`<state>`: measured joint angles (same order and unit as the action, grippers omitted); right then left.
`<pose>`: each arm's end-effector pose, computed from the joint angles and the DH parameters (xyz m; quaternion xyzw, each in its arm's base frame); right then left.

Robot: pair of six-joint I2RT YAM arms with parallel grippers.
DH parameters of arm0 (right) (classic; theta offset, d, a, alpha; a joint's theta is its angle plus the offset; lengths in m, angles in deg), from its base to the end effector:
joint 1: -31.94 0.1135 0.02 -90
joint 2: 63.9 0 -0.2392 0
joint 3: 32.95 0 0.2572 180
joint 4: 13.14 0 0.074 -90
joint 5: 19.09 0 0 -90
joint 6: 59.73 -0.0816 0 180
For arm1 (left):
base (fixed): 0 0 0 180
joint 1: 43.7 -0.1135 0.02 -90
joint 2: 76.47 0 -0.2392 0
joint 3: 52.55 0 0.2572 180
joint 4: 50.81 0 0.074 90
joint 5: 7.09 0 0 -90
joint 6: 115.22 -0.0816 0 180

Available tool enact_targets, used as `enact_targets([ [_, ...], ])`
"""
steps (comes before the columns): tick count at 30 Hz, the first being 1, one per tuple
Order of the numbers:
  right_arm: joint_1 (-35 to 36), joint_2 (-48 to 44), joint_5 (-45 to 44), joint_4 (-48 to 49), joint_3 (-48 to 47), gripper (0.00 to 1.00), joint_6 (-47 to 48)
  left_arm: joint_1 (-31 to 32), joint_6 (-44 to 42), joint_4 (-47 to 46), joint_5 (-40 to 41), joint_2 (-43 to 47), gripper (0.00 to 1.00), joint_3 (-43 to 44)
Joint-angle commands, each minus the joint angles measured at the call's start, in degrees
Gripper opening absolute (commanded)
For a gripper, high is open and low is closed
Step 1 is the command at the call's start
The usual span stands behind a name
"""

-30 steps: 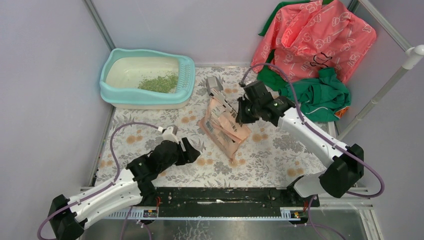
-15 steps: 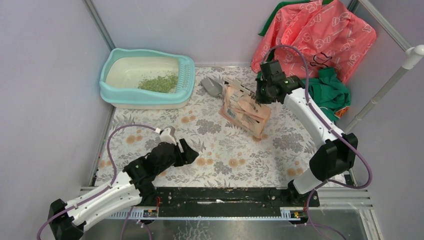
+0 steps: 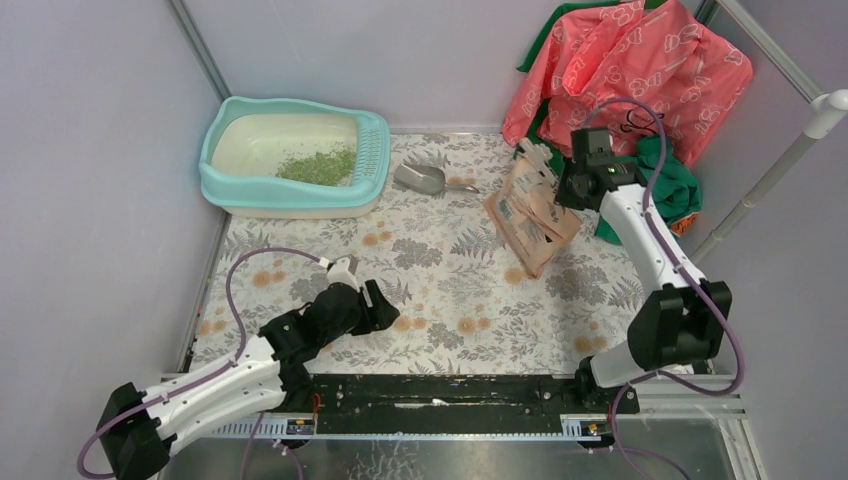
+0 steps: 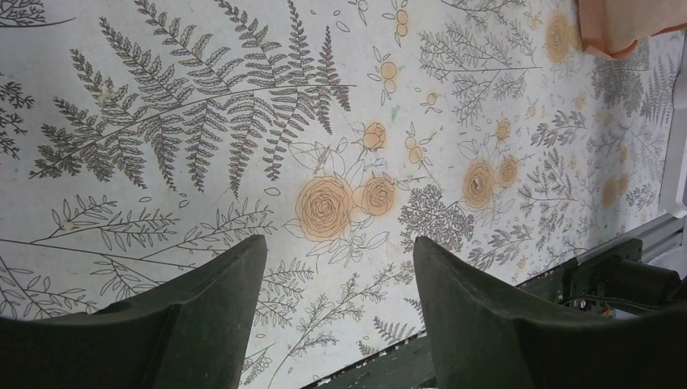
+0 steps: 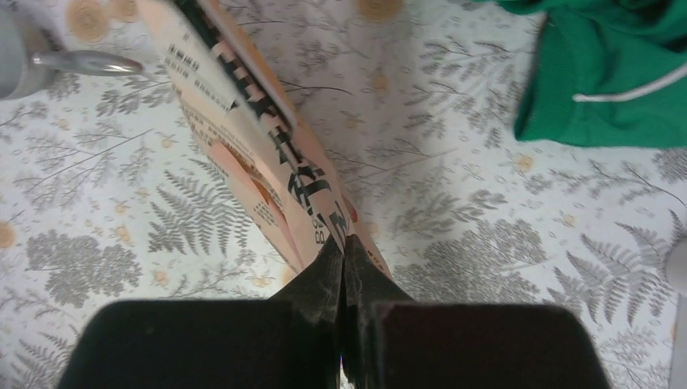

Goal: Fill the litter box with clean litter
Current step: Move the cat litter bag to the center of the board.

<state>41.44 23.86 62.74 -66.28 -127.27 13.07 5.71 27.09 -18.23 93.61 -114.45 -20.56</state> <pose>0.3694 0.0501 0.2695 0.0885 0.9228 0.0208 0.3743 0.1467 -0.1479 0.1377 -0.0631 0.8957 -0.2820 0.3378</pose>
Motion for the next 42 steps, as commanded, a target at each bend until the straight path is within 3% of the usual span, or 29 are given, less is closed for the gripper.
enact_targets([
  [1,-1.5,-7.8,-4.5,7.7,3.7,0.00,-0.5,-0.3,0.6,-5.5,-1.0,-2.0,0.74,-0.1],
  [13,-1.7,-16.5,6.2,17.1,26.4,0.00,-3.5,-0.3,1.3,-8.8,-2.3,-4.9,0.74,0.0],
  [20,-1.7,-15.2,11.4,19.1,31.0,0.01,-5.0,-0.3,1.9,-10.1,-3.3,-5.1,0.74,-0.7],
  [24,-1.7,-19.9,10.5,12.8,28.8,0.51,-5.1,-0.3,2.3,-8.3,-3.6,-2.0,0.74,-1.2],
  [27,-1.7,-24.8,10.4,8.8,28.4,0.75,-4.7,-0.3,1.8,-5.8,-3.4,-0.2,0.75,-0.8],
  [29,-1.6,-28.1,11.1,7.2,29.4,0.79,-4.6,-0.3,1.1,-3.9,-3.1,0.3,0.76,-0.3],
  [30,-1.7,-29.7,11.7,6.5,30.1,0.85,-4.6,-0.3,0.6,-2.7,-2.9,0.1,0.79,0.2],
  [32,-1.7,-32.7,13.4,5.5,32.0,0.88,-4.9,-0.3,-0.2,-0.4,-2.3,-0.1,0.97,1.1],
  [36,-1.7,-39.5,20.3,4.7,35.2,0.93,-7.6,-0.3,-0.8,0.4,-4.2,-0.2,0.99,1.3],
  [39,-1.7,-44.7,31.6,7.4,37.7,1.00,-11.0,-0.2,-1.3,0.5,-5.8,-0.8,0.99,1.4],
  [42,-1.4,-47.6,38.7,7.8,37.5,1.00,-13.1,-0.3,-1.0,0.7,-7.3,-0.5,0.99,1.2],
])
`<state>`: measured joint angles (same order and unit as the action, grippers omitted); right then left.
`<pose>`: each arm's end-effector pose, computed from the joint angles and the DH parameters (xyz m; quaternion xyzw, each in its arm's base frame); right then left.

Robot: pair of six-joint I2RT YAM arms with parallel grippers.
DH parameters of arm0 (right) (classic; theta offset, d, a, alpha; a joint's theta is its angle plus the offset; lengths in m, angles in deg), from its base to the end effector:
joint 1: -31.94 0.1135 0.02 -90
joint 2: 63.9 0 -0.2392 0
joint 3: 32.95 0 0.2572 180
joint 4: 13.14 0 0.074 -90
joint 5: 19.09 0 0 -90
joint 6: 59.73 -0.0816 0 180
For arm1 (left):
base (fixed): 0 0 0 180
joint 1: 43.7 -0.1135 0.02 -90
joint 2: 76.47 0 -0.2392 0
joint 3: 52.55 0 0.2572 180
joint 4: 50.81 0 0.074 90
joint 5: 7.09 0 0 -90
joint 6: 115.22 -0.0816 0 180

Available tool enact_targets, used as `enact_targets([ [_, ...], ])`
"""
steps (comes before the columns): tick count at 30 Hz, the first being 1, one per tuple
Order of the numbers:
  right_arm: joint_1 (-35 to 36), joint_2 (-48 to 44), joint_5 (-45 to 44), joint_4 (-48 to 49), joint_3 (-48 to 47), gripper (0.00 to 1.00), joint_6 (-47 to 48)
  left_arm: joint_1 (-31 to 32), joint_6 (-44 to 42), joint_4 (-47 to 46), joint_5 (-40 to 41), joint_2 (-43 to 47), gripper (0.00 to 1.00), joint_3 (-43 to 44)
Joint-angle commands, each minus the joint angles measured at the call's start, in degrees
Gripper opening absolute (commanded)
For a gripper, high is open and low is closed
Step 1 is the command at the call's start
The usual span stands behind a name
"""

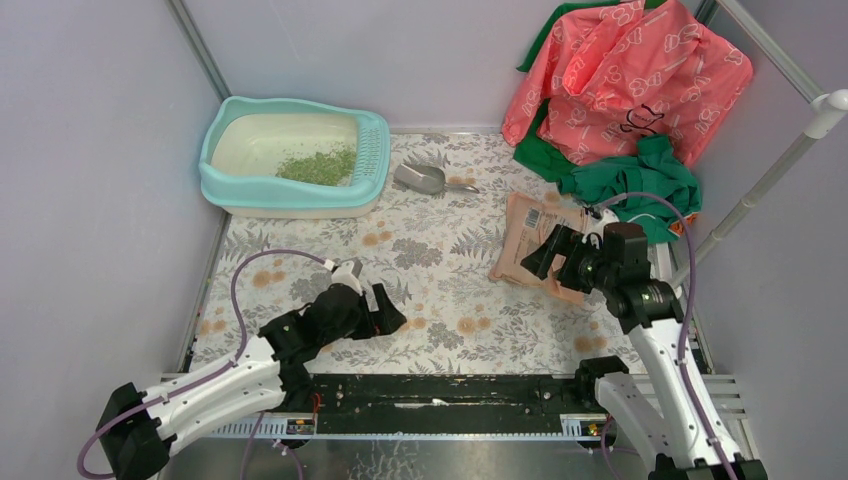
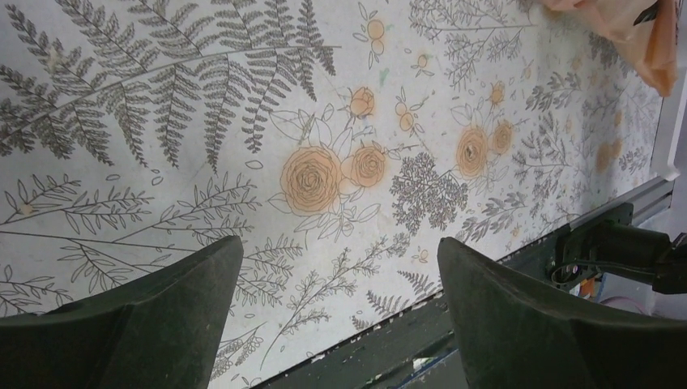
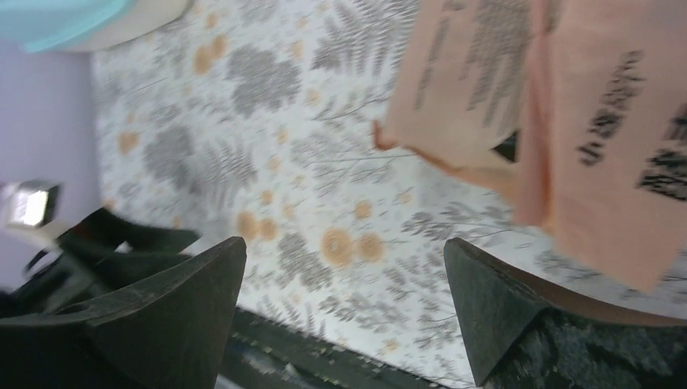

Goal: Fill the litter box with clean litter
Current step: Move the cat litter bag to the center of the board, then reset both arms

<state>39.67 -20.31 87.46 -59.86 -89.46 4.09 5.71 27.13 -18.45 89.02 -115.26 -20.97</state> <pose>0.2188 0.0532 0.2513 0.0730 0.8725 0.2574 0.4088 0.1421 -0.1525 0.1322 -0.0459 0.9026 -0.2996 0.3058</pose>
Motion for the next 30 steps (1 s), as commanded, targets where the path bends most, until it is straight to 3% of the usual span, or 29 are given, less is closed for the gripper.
enact_targets([
  [1,0.6,-3.7,15.4,0.7,-1.1,1.00,-4.2,-0.2,-0.8,1.0,-3.3,0.5,0.99,1.7],
  [10,1.2,-2.6,15.6,-9.0,-9.4,1.00,0.1,0.2,1.8,5.9,-5.3,6.1,0.99,2.1],
  [15,1.3,0.9,16.5,-4.2,-8.2,1.00,-0.5,0.5,2.3,6.1,-4.3,5.7,0.99,4.9],
  [22,1.8,10.7,14.8,8.5,-6.1,1.00,-1.9,-0.4,-3.4,2.6,5.5,-2.5,0.99,13.2],
  [26,2.9,17.7,13.9,19.8,-5.7,1.00,-5.4,-7.9,-7.8,-3.2,2.7,-11.0,0.98,17.3],
  [30,8.8,25.3,8.2,24.9,-9.9,1.00,-5.4,-18.2,-10.4,-9.8,-3.6,-16.8,0.99,19.6],
])
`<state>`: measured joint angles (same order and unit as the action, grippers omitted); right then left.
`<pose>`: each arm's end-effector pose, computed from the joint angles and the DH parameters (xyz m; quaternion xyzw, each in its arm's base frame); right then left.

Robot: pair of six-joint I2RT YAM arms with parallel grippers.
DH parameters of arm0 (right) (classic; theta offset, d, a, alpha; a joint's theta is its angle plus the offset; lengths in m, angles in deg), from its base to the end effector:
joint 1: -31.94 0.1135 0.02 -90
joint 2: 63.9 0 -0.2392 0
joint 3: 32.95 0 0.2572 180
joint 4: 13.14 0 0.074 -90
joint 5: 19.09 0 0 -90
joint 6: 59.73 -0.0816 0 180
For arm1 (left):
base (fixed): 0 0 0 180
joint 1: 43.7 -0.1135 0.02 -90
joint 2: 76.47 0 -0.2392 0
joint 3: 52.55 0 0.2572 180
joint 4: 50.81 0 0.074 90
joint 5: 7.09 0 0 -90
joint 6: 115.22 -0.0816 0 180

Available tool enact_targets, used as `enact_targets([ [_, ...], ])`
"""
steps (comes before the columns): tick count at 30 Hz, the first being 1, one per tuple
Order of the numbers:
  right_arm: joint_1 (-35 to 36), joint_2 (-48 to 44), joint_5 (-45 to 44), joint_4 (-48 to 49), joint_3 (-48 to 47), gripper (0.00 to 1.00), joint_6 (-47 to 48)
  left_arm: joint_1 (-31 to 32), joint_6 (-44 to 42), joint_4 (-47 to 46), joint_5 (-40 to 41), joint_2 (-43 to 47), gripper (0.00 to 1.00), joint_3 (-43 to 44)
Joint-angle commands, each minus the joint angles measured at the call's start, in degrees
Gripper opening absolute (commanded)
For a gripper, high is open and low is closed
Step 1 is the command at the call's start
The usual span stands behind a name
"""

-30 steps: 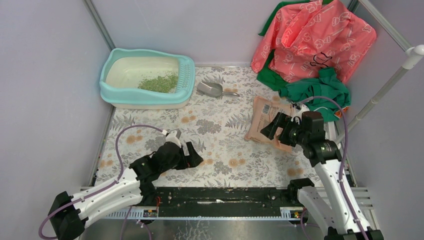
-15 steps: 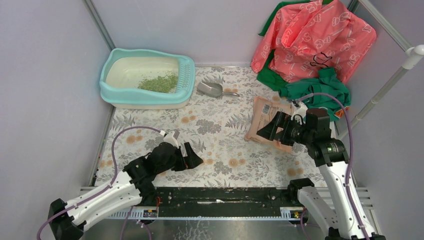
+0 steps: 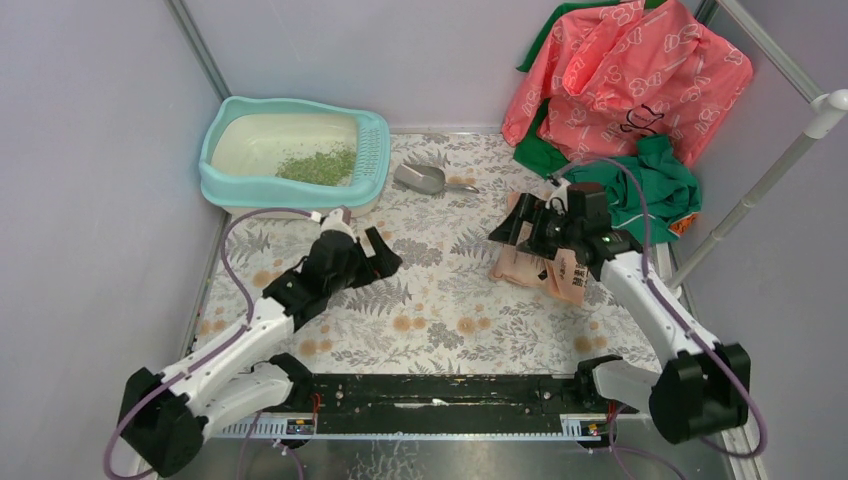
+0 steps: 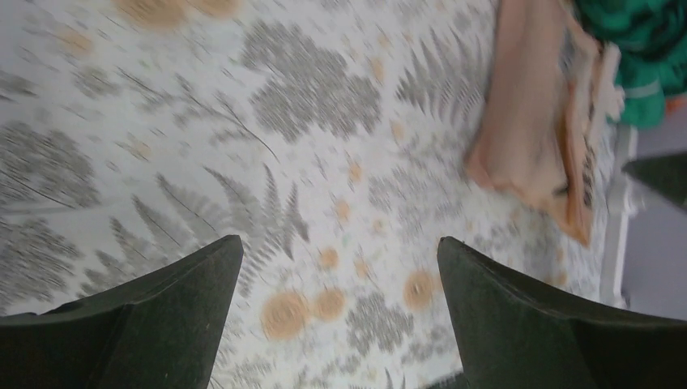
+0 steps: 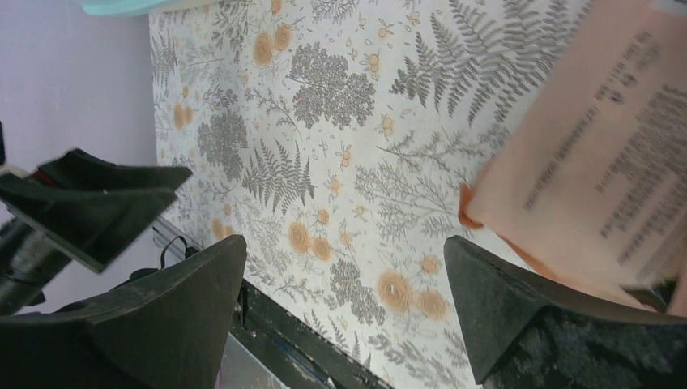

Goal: Fill the litter box with clean litter
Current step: Reset both arms

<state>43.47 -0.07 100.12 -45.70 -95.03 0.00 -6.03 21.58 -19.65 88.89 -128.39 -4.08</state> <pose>0.2777 0.0973 0.2385 0.0231 0.8634 0.3695 0.3427 0.2085 -0.1503 0.1982 -0.0945 0.8795 -0.2778 0.3747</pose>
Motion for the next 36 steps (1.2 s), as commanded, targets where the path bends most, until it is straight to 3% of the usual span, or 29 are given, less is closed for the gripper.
enact_targets([
  [1,6.4,7.2,-5.3,11.9,-5.6,1.00,-1.3,-6.9,-5.8,-8.6,-2.3,-4.8,0.98,4.0],
  [5,10.3,14.4,-8.3,15.5,-10.0,1.00,-1.5,-9.7,-10.2,-8.2,3.6,-8.6,0.98,8.3],
  [7,10.5,17.0,-8.9,17.3,-11.1,1.00,-1.7,-14.3,-11.0,-11.9,-1.1,-9.7,0.98,6.8],
  [11,10.4,19.0,-9.9,20.6,-12.2,1.00,-1.1,-29.3,-7.5,-24.0,-20.6,-10.2,0.98,-0.3],
  [14,9.1,18.1,-9.3,23.7,-10.8,1.00,0.9,-33.5,-8.9,-23.2,-19.5,-10.8,0.99,-0.6],
  [17,3.0,15.1,-11.8,23.4,-8.1,1.00,1.8,-33.8,-12.2,-18.7,-12.8,-10.3,0.99,1.2],
  [20,-5.8,8.1,-10.3,32.8,1.3,1.00,-1.7,-33.8,-13.5,-19.7,-5.9,-6.1,0.99,-0.7],
  [24,-8.5,-1.4,-20.4,34.4,8.5,1.00,1.4,-33.7,-14.6,-26.9,-1.5,4.3,0.99,-8.0],
  [27,-8.6,-8.3,-26.7,34.4,13.6,1.00,3.3,-33.7,-15.9,-30.9,-2.4,11.2,0.99,-12.9],
  [31,-8.5,-18.6,-26.5,39.6,22.3,1.00,4.5,-32.1,-16.2,-36.1,-10.9,18.6,0.99,-17.2],
  [36,-8.5,-22.3,-19.4,34.3,17.9,1.00,9.1,-24.9,-18.3,-31.8,-9.7,13.9,0.99,-10.1],
])
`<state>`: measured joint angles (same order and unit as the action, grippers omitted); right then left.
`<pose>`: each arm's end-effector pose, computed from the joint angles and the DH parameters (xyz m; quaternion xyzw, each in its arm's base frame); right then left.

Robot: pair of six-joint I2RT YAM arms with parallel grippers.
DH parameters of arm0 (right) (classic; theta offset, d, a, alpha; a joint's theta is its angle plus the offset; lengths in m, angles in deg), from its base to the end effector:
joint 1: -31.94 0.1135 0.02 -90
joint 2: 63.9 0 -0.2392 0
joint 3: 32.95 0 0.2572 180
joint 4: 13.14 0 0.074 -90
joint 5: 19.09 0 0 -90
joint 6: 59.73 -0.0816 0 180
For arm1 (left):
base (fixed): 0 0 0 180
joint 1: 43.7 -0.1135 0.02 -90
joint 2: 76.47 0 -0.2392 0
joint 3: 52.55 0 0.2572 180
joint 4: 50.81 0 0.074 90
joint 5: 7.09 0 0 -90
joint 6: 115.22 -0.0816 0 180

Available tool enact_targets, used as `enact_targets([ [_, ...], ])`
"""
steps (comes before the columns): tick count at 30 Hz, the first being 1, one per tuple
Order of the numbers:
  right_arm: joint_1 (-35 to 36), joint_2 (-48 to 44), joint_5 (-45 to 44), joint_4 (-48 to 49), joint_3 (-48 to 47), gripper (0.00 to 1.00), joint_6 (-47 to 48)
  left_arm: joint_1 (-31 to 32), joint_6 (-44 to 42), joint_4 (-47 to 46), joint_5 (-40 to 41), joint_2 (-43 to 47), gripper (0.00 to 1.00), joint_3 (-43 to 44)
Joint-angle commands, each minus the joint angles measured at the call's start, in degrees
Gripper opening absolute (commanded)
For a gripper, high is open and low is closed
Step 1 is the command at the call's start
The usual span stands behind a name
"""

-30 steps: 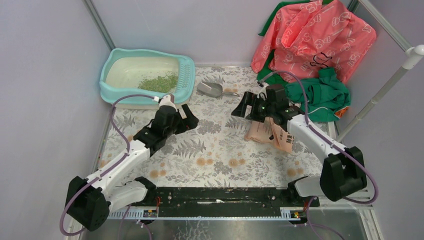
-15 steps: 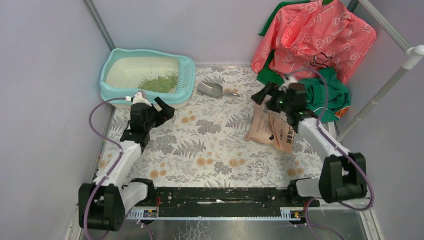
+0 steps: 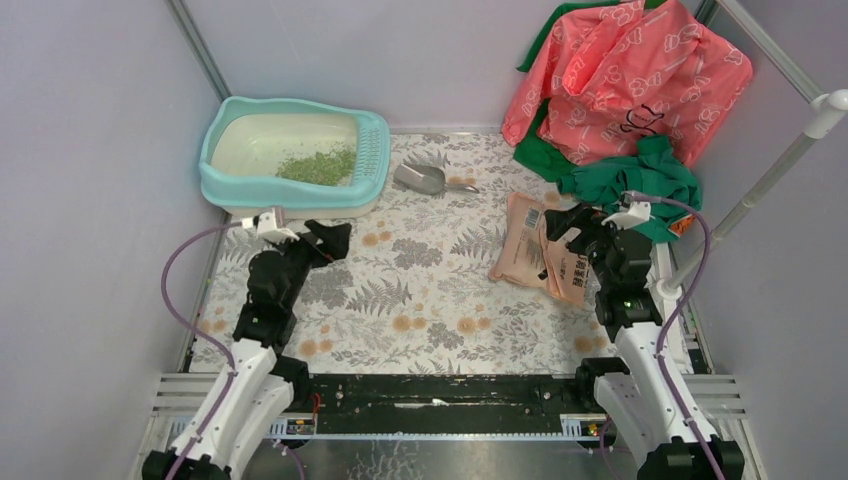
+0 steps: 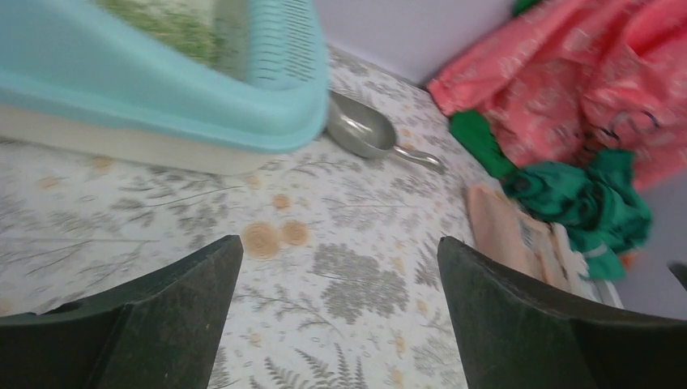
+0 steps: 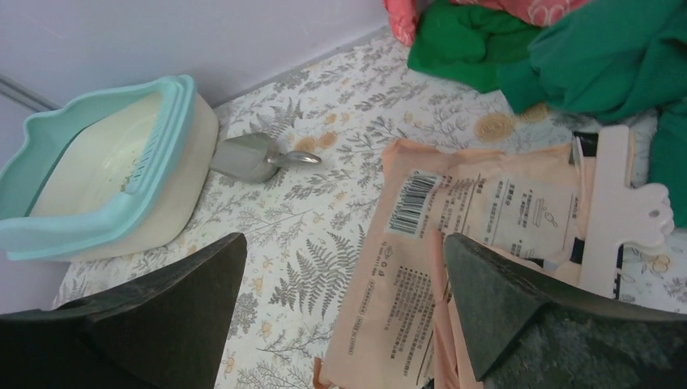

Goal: Fill the litter box with clean litter
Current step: Reset both arms

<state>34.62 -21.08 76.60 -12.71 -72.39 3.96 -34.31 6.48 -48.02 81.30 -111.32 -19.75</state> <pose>0.2556 0.0201 0.2529 0.1148 0.7158 0.2070 0.6569 0.2322 -0.0407 0.2279 -0.1331 0.7242 -0.2471 0.6299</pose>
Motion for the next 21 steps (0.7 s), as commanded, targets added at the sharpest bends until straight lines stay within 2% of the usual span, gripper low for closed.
enact_targets([
  [1,0.4,-0.7,6.0,0.2,-7.5,1.00,5.7,3.7,-3.2,-3.3,-5.6,-4.4,0.99,7.8],
  [4,0.8,-0.4,10.4,0.4,-13.0,1.00,4.8,4.8,-3.6,-4.4,-14.4,-7.9,0.99,15.8],
  [9,1.6,2.9,12.5,-4.5,-26.9,1.00,8.9,8.7,-8.7,3.4,-9.3,-11.1,0.99,31.4],
  [12,1.6,6.9,8.6,-8.8,-34.2,1.00,12.7,8.7,-11.7,7.2,-5.9,-13.4,0.99,37.7],
  [16,1.6,8.5,2.4,-4.6,-34.7,1.00,14.5,8.5,-13.7,14.4,8.7,-15.6,0.99,42.3],
  [21,1.6,10.3,-4.9,-3.8,-31.6,1.00,17.3,2.7,-14.9,16.1,7.5,-17.9,0.99,39.8],
])
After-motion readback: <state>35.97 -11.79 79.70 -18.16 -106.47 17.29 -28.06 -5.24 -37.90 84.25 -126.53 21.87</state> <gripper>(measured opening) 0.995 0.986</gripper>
